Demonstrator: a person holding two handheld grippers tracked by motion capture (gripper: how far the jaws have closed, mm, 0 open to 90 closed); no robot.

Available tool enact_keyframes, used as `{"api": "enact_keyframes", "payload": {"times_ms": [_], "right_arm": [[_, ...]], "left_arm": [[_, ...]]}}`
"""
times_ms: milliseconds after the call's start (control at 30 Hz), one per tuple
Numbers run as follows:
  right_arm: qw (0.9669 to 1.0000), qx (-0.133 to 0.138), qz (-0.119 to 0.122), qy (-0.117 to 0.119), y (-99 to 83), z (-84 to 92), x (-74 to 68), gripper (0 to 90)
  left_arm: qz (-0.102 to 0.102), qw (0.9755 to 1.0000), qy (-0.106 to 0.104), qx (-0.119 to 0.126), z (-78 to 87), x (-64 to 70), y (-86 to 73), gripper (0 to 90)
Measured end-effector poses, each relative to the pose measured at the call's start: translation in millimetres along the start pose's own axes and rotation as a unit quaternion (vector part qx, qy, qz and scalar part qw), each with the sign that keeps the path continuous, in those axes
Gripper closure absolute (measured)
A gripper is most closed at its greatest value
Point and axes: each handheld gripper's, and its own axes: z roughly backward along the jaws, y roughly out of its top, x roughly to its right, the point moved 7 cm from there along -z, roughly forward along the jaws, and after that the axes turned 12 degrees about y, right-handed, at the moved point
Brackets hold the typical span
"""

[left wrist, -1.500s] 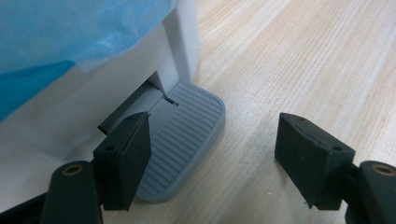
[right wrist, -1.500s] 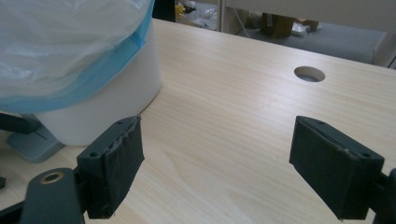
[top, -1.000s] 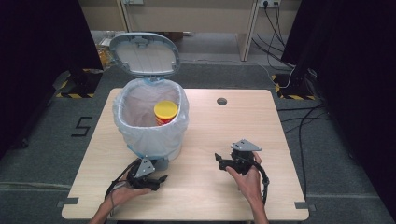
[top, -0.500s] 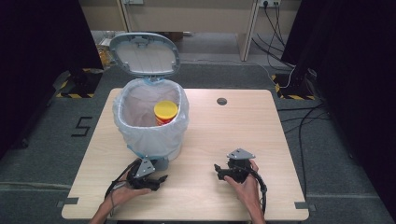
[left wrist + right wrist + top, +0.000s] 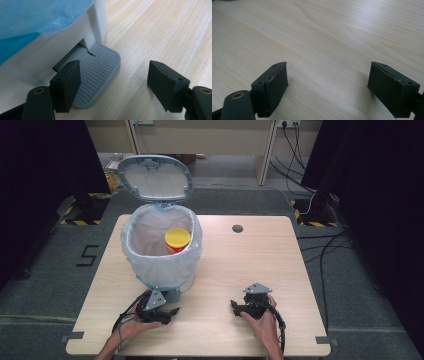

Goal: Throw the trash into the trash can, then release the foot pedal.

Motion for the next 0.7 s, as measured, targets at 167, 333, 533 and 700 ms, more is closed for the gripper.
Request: {"api": "enact_keyframes", "payload": {"times_ms": [167, 333, 533, 700], "right_arm": [[1.0000, -0.001, -0.001, -0.001, -0.9, 0.4, -0.6, 14.7], [1.0000, -0.001, 0.000, -0.001, -1.2, 0.5, -0.7, 14.6], [1.0000, -0.001, 0.000, 0.000, -1.2, 0.4, -0.6, 14.3], [1.0000, -0.002, 0.001, 0.000, -1.1, 0.4, -0.5, 14.1]], "left_arm": [[-0.001, 1.0000, 0.003, 0.002, -0.4, 0.2, 0.1, 26.5], [0.000, 1.0000, 0.004, 0.003, -0.6, 0.7, 0.3, 26.5], [-0.003, 1.0000, 0.004, 0.000, -0.2, 0.7, 0.0, 26.3], [-0.003, 1.0000, 0.004, 0.000, -0.1, 0.7, 0.1, 26.4]]}}
